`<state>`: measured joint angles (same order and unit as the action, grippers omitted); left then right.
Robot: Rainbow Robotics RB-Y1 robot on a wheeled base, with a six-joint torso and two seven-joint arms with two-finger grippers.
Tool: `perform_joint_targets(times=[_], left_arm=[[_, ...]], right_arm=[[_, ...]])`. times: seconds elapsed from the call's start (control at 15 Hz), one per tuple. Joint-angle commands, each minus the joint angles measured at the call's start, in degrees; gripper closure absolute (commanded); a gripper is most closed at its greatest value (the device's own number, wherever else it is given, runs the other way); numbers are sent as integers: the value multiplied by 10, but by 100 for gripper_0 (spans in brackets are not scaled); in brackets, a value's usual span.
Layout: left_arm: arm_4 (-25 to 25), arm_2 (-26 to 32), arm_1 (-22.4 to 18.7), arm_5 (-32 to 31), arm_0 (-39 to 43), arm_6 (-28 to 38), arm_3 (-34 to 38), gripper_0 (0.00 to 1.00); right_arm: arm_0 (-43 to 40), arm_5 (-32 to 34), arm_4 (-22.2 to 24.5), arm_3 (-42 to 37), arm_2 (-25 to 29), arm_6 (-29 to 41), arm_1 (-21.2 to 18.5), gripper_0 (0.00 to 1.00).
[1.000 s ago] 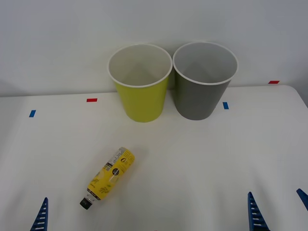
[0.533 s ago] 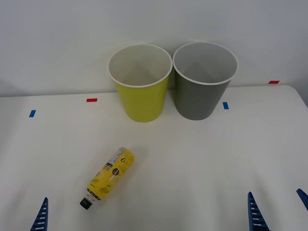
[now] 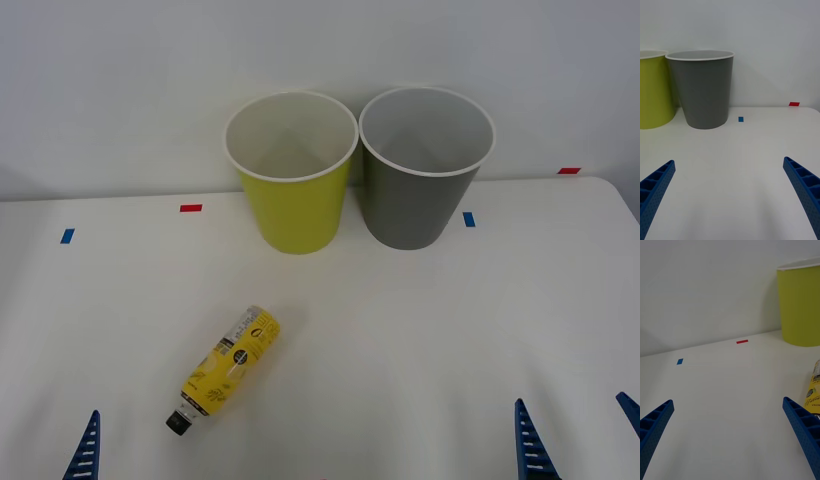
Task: Put cans in the gray bin and PET bottles in the light green bin.
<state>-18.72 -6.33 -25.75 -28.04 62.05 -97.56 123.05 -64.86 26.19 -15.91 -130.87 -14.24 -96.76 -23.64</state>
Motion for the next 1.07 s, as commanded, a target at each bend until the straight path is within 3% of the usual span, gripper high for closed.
perform_joint_targets(times=[0.07, 0.87, 1.07], left_arm=[[0, 0, 0, 0, 0, 0, 0, 0], [0, 0, 0, 0, 0, 0, 0, 0], [2, 4, -8, 18, -8, 1, -34, 0]], right_arm=[[0, 0, 0, 0, 0, 0, 0, 0], [0, 0, 0, 0, 0, 0, 0, 0], [0, 0, 0, 0, 0, 0, 0, 0]])
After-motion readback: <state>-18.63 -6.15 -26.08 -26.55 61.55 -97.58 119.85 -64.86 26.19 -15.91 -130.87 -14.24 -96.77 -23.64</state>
